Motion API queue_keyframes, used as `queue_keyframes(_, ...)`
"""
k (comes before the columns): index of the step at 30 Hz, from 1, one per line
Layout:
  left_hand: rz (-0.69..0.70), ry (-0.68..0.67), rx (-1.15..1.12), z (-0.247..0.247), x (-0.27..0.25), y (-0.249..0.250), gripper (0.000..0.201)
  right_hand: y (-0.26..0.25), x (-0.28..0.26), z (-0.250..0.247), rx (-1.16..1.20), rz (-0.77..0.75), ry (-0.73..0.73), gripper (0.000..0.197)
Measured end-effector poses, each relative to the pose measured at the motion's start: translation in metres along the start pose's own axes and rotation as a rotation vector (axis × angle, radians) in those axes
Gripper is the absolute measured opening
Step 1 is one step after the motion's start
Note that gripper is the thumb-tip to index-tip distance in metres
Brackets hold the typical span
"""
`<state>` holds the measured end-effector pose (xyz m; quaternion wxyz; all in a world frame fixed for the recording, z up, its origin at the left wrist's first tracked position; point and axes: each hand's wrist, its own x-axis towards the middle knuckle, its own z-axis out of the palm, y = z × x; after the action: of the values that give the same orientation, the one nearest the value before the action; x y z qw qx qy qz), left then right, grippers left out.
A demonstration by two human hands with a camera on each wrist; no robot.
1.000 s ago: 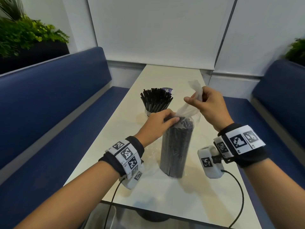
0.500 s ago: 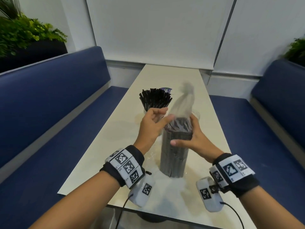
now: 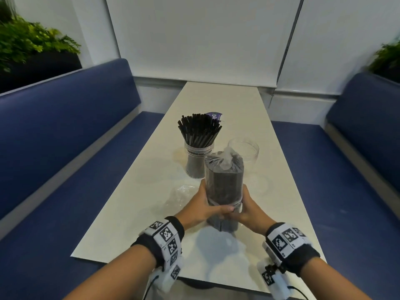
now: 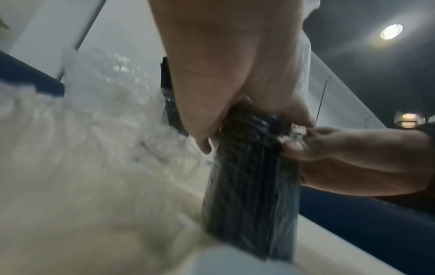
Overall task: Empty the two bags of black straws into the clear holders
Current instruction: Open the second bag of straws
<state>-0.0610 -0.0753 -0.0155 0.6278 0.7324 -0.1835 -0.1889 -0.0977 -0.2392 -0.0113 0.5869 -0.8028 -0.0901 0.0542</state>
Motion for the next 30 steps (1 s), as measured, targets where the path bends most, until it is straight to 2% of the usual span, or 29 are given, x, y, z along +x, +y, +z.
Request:
queue_keyframes(2, 0.049, 0.017, 0.003, -0.008, 0.001, 0.015, 0.095, -0.013, 0.003, -0.013, -0.021, 0.004, -0.017, 0.094)
queue_keyframes(4, 0.133, 0.097, -0.052, -0.016, 0.005, 0.036, 0.103, -0.032, 0.008, -0.027, -0.02, -0.051, 0.065, 0.108)
queue_keyframes(7, 0.188, 0.139, -0.089, -0.015, 0.012, 0.057, 0.106, -0.054, 0.014, -0.03, 0.023, -0.103, 0.12, 0.099)
queue_keyframes(10, 0.175, 0.156, -0.15, -0.003, 0.014, 0.047, 0.093, -0.05, 0.012, -0.016, 0.126, -0.144, 0.102, 0.08)
queue_keyframes(12, 0.161, 0.168, -0.192, 0.004, 0.009, 0.03, 0.083, -0.035, 0.006, -0.004, 0.153, -0.136, 0.119, 0.074)
queue_keyframes(17, 0.104, 0.13, -0.186, 0.006, 0.001, 0.013, 0.076, -0.021, -0.001, 0.004, 0.146, -0.104, 0.069, 0.073)
queue_keyframes(20, 0.115, 0.105, -0.143, -0.004, 0.002, 0.028, 0.087, -0.032, 0.004, -0.011, 0.076, -0.091, 0.076, 0.091)
queue_keyframes(23, 0.171, 0.176, -0.169, -0.008, 0.007, 0.042, 0.099, -0.041, 0.011, -0.021, 0.011, -0.121, 0.107, 0.106)
queue_keyframes(25, 0.162, 0.186, -0.198, -0.003, 0.009, 0.046, 0.096, -0.039, 0.012, -0.016, 0.094, -0.133, 0.101, 0.096)
queue_keyframes(27, 0.142, 0.192, -0.203, 0.003, 0.009, 0.042, 0.081, -0.028, 0.009, -0.005, 0.136, -0.134, 0.11, 0.08)
queue_keyframes(30, 0.101, 0.182, -0.221, 0.009, 0.006, 0.029, 0.082, -0.008, 0.003, 0.006, 0.155, -0.099, 0.113, 0.075)
